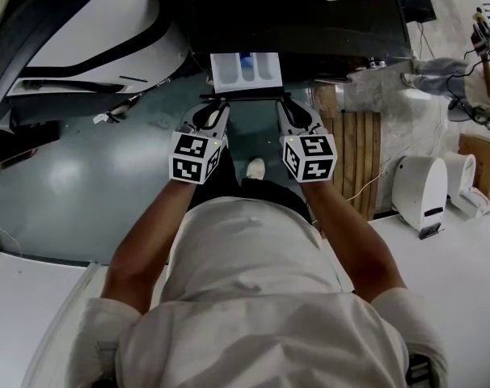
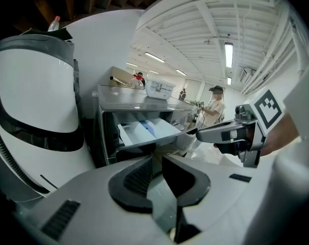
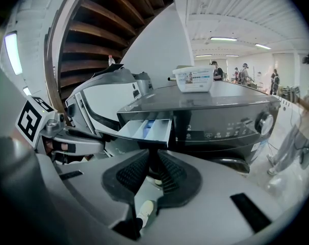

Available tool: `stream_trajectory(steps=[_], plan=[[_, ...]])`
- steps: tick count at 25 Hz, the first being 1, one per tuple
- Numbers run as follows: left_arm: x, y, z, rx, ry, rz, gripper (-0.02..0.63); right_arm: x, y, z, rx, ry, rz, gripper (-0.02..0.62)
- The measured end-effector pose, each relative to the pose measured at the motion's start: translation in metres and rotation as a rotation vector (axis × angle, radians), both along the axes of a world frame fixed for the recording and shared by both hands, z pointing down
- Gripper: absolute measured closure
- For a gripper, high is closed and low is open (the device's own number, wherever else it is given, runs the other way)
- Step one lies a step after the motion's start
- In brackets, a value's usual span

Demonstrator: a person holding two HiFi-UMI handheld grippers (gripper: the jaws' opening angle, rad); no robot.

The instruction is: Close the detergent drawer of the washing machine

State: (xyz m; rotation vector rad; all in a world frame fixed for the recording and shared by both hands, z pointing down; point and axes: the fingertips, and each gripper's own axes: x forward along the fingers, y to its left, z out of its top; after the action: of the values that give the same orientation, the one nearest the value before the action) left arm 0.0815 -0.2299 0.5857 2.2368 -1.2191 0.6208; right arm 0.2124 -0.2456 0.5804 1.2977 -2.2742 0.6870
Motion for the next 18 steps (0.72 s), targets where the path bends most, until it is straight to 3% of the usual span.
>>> stream_trajectory(steps=[18], plan=[[-0.006,-0.032,-0.001,-0.011,-0.004,0.027,0.549,-0.006,-0.033,-0.001,-0.008,-0.001,0.015,0.540]])
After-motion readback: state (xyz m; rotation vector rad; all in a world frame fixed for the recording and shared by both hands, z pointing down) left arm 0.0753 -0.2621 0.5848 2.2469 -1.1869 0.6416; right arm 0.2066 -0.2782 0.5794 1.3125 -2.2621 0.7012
